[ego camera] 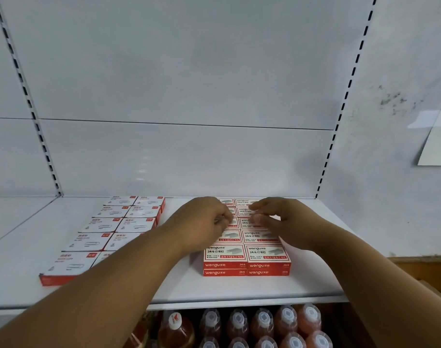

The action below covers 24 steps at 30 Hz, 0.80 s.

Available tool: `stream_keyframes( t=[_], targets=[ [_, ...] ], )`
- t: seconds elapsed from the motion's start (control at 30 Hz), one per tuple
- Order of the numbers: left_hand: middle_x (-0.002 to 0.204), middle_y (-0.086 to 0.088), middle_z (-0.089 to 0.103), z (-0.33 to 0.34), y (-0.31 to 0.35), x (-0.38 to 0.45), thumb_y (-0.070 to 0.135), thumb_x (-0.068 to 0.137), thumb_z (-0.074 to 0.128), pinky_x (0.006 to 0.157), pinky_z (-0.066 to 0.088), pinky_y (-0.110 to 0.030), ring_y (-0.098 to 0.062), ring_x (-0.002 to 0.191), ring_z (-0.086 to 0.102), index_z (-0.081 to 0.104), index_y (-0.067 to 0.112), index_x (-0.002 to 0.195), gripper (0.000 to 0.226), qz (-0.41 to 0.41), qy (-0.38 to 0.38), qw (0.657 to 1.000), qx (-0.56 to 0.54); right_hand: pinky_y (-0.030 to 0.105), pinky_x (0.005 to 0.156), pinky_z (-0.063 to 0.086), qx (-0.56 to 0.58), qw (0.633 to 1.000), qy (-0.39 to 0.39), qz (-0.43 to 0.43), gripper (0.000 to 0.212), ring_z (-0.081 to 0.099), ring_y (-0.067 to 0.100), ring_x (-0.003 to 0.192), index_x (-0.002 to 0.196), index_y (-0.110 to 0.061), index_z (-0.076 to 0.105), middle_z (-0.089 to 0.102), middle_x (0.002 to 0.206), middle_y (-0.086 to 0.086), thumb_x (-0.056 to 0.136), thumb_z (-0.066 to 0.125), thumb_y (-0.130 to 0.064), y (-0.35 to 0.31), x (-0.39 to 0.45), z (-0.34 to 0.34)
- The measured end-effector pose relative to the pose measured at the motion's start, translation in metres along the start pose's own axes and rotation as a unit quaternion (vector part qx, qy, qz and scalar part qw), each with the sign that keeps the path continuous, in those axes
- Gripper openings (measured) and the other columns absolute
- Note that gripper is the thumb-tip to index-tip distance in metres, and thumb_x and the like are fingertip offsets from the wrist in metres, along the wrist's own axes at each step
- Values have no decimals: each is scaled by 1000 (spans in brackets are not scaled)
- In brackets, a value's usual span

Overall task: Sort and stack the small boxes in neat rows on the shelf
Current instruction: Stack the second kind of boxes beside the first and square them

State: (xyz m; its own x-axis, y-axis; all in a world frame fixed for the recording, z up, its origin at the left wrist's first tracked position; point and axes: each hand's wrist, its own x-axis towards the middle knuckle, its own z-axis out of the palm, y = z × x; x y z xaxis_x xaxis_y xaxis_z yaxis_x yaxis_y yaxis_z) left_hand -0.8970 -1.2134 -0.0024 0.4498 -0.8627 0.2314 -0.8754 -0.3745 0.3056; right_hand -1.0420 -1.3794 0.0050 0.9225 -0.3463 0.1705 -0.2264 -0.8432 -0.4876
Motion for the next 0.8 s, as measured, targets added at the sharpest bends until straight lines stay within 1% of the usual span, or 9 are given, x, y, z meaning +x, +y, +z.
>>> stream_keyframes(
  t=[0.1,0.27,0.4,0.5,0.57,0.6,0.67,0.73,0.8],
  targets=[
    [128,9,61,1,1,3,31,98,53,96,45,-27,-12,114,56,64,28,127,31,-16,12,1000,-3,19,87,42,-2,1000,16,5,28,57,1,102,117,-27,69,65,119,-16,98,51,-38,-2,4,1],
    [121,10,65,3,1,8,31,96,54,95,49,-32,-11,109,58,70,28,119,28,2,-10,1000,28,37,89,50,-30,1000,-2,6,32,62,13,94,104,-17,70,70,103,-5,100,47,-39,-3,5,5],
    [131,9,59,1,1,12,33,96,56,98,44,-27,-12,118,53,63,27,129,34,-2,-3,1000,31,36,86,51,-19,1000,-3,12,32,63,13,92,101,-18,71,69,99,-7,99,48,-41,-2,9,0],
    [140,7,52,1,0,19,36,97,53,106,37,-31,-16,128,46,55,24,137,41,-12,15,999,50,24,96,43,-66,997,22,-19,31,57,12,114,119,-23,67,64,123,-11,101,45,-36,-5,20,-1],
    [133,2,58,3,0,25,36,98,51,102,45,-35,-18,120,53,60,21,128,36,-18,-16,998,57,23,102,35,-95,995,18,-15,36,50,13,127,130,-21,61,57,137,-10,102,42,-35,-4,29,2],
    [125,1,62,4,-1,27,36,98,49,96,49,-37,-18,111,57,64,20,120,32,-26,-30,998,52,25,102,37,-101,995,8,-5,36,52,15,125,126,-19,63,59,135,-8,102,42,-35,-3,33,3],
    [112,2,66,7,-2,29,37,98,48,87,53,-38,-17,98,61,69,19,109,29,-34,-34,998,43,34,92,49,-104,994,-10,6,31,61,19,105,105,-14,68,70,111,0,100,44,-33,1,39,9],
    [110,2,66,9,-3,29,36,97,49,86,52,-38,-17,97,61,70,18,105,28,-32,-21,998,42,37,81,52,-101,995,0,8,25,62,17,89,90,-13,67,70,92,1,96,49,-28,6,41,12],
    [115,2,65,10,-2,29,34,97,50,91,50,-39,-18,103,59,69,17,109,28,-33,-10,999,37,37,83,53,-87,996,17,7,21,63,15,91,92,-15,71,72,96,-1,94,54,-27,7,42,13]
  ],
)
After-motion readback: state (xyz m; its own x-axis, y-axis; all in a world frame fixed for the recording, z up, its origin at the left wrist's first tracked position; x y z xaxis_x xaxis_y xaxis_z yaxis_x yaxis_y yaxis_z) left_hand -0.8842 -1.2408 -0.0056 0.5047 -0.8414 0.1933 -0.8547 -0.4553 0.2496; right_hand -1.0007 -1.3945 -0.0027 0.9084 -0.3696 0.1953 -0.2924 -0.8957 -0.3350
